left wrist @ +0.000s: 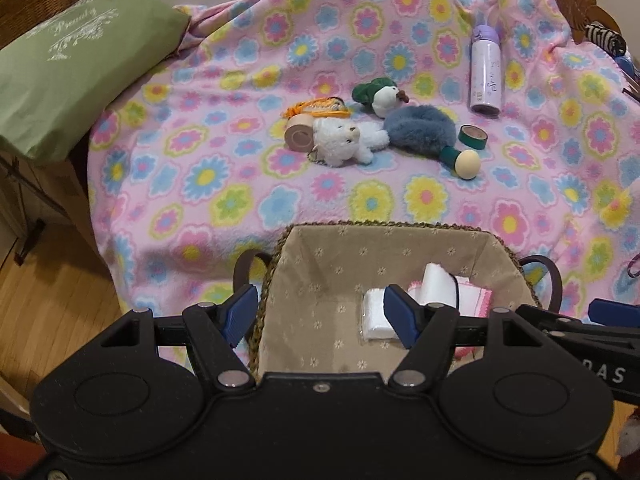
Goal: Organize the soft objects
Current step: 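Lift both open tools out of the basket toward the plush toys, then lower the left tool onto the white teddy bear while the right tool approaches the egg sponge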
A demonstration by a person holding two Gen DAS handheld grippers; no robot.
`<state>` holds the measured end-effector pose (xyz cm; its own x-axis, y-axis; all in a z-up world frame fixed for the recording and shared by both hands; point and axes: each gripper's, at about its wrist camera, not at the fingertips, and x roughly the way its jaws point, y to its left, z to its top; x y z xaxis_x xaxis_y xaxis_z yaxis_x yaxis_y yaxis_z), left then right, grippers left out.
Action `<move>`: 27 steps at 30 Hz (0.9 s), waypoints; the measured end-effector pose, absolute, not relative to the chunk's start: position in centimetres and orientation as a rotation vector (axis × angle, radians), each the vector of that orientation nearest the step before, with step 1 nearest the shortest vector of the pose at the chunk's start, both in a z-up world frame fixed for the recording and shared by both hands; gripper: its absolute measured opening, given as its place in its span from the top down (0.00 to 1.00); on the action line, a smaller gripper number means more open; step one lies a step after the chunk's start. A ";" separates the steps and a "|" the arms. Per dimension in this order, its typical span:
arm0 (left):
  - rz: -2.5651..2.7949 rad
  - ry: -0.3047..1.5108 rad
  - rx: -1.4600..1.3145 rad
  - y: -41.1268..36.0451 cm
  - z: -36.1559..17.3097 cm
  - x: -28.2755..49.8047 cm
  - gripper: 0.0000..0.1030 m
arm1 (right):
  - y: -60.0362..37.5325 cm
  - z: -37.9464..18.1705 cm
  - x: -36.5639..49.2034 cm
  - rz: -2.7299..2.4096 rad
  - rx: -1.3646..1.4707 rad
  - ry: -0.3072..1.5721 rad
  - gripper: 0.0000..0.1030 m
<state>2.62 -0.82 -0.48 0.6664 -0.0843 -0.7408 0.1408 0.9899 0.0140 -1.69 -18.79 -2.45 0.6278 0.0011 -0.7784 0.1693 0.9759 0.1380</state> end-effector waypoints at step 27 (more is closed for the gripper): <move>-0.092 0.945 0.076 -1.4 -2.2 16.7 0.36 | -23.5 -3.6 13.5 -0.150 0.186 0.929 0.17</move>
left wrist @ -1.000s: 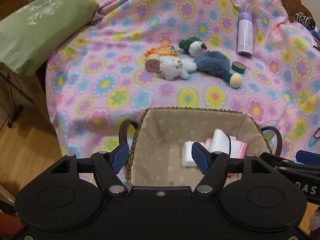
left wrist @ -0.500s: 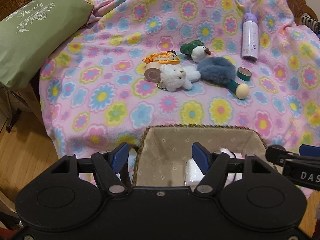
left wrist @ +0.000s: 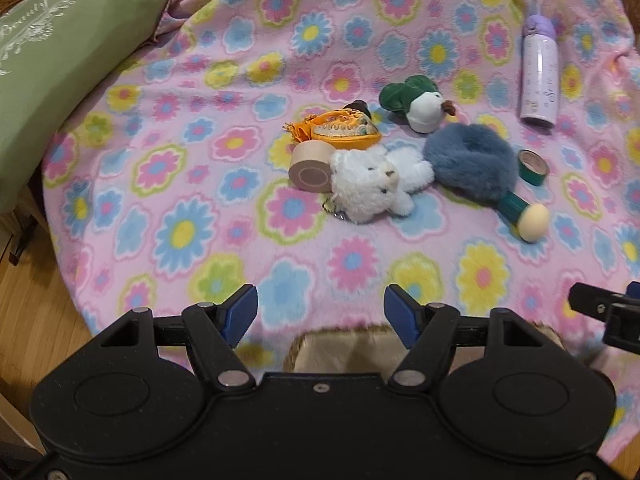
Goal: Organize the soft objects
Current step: 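Lower the left tool onto the white teddy bear while the right tool approaches the egg sponge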
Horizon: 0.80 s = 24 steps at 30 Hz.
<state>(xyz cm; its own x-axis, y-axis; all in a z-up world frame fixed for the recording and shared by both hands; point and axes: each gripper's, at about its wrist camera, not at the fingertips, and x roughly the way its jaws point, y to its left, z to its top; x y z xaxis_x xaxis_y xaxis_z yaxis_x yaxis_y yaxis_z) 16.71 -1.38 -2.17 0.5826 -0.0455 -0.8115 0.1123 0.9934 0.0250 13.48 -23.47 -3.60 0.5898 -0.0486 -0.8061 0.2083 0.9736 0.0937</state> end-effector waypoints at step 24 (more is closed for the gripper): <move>-0.102 1.021 0.025 -2.9 -5.6 26.4 0.36 | -24.5 -8.6 23.4 -0.214 0.072 0.968 0.17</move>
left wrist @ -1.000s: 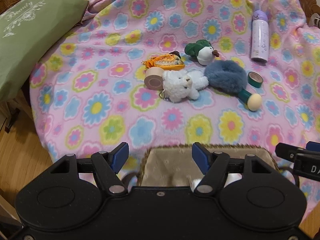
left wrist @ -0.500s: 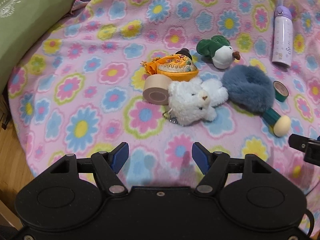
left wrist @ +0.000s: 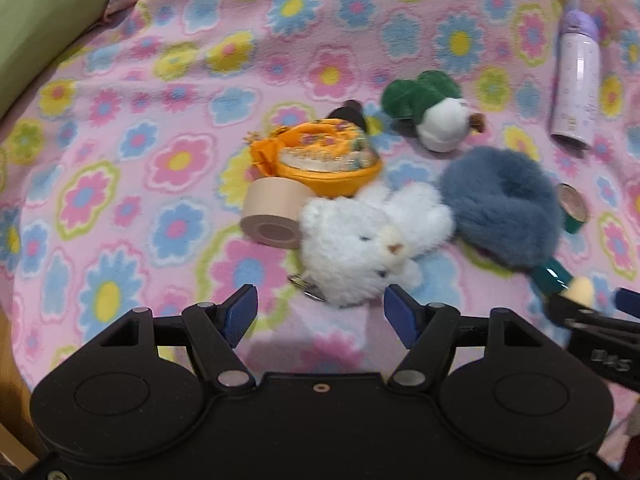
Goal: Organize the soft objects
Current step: 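Lower the left tool onto the white teddy bear while the right tool approaches the egg sponge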
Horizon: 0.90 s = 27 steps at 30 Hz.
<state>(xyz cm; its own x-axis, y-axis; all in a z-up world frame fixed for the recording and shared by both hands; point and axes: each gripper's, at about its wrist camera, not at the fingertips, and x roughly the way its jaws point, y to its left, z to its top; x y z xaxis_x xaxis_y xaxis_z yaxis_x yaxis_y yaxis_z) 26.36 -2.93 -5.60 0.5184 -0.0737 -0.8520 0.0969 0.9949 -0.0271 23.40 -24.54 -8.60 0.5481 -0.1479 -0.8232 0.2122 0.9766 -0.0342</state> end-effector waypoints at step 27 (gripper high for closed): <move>-0.162 1.014 -0.067 -1.2 -5.1 27.4 0.29 | -23.9 -10.0 24.8 -0.175 0.079 0.963 0.56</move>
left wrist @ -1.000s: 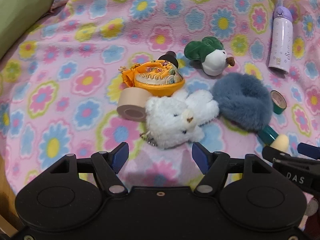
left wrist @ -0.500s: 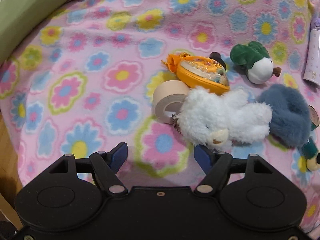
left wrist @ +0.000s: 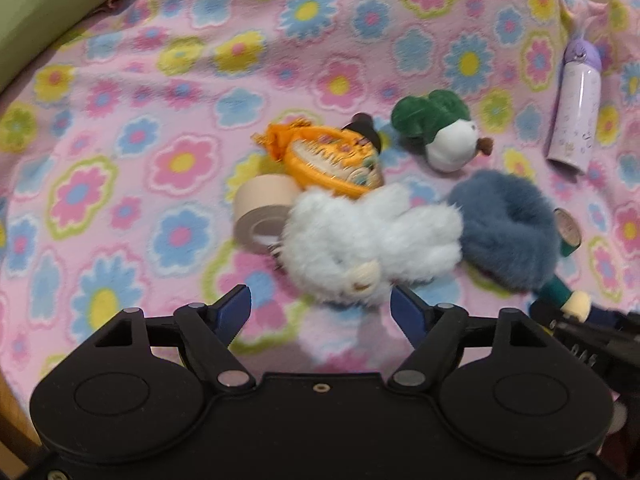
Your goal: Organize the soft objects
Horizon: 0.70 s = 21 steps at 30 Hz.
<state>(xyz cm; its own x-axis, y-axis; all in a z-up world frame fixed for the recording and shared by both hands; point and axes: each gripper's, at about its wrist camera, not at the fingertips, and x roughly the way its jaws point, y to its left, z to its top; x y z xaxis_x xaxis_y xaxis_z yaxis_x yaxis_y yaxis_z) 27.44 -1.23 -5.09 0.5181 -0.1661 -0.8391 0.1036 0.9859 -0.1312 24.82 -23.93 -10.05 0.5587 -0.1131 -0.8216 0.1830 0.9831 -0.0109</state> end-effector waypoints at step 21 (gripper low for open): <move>-0.176 0.982 -0.083 -4.8 -5.9 29.5 0.12 | -24.6 -10.3 24.5 -0.167 0.097 0.925 0.47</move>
<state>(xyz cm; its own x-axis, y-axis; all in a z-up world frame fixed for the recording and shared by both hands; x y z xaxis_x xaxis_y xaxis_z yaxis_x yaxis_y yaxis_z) 29.53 -4.81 -5.90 0.5424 -0.1860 -0.8193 0.1106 0.9825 -0.1498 24.48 -24.63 -10.35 0.5901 -0.1014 -0.8009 0.1847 0.9827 0.0117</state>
